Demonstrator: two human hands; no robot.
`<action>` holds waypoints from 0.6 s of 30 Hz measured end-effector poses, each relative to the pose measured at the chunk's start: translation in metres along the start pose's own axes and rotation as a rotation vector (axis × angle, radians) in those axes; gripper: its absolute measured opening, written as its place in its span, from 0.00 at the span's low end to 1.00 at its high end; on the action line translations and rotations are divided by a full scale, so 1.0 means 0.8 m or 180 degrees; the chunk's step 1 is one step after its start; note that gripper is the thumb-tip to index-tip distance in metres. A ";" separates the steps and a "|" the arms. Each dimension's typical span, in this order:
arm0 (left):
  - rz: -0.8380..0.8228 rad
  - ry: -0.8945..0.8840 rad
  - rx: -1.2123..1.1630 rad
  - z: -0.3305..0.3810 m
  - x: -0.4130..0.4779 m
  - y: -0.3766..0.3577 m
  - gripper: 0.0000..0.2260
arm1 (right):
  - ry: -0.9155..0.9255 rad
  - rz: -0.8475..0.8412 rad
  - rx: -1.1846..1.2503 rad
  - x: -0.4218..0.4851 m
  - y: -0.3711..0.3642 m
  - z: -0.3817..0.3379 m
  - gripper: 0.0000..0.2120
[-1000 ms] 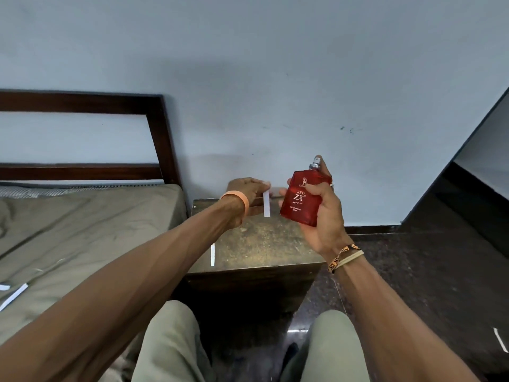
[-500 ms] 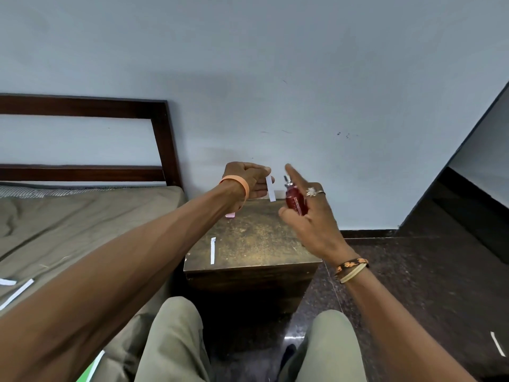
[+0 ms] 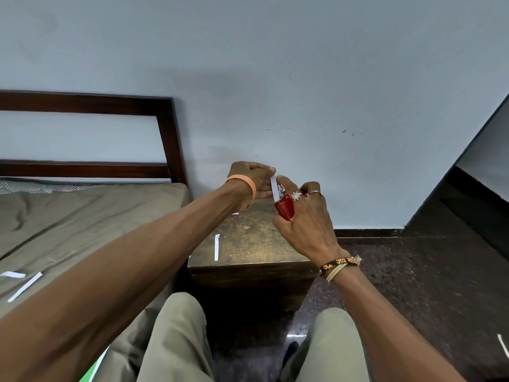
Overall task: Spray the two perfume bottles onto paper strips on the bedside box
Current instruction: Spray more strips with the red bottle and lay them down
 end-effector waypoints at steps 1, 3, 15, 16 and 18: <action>0.0004 -0.0005 0.0008 -0.001 0.000 0.000 0.04 | 0.0020 -0.0005 0.0033 0.001 -0.002 0.000 0.35; 0.0006 -0.0005 0.0015 -0.003 0.001 -0.001 0.03 | 0.0038 -0.0016 -0.0026 0.001 -0.005 0.000 0.35; 0.0043 0.0083 -0.0002 -0.013 0.006 0.004 0.04 | -0.0053 0.0053 0.0175 0.000 -0.010 0.003 0.36; 0.0041 0.0090 -0.0015 -0.013 0.005 0.004 0.04 | -0.0053 0.0092 0.0230 0.004 -0.008 0.001 0.36; 0.0030 0.0105 -0.0027 -0.014 0.005 0.002 0.04 | -0.0082 0.0138 0.0282 0.015 -0.005 0.000 0.35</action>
Point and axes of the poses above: each hand's wrist, its own x-axis towards the middle knuckle, its own y-axis out of the back of the hand, z = x × y, the point moved 7 cm from there along x, towards the middle knuckle, and after that the axes turned 6 degrees about -y, right-handed, at the moved point
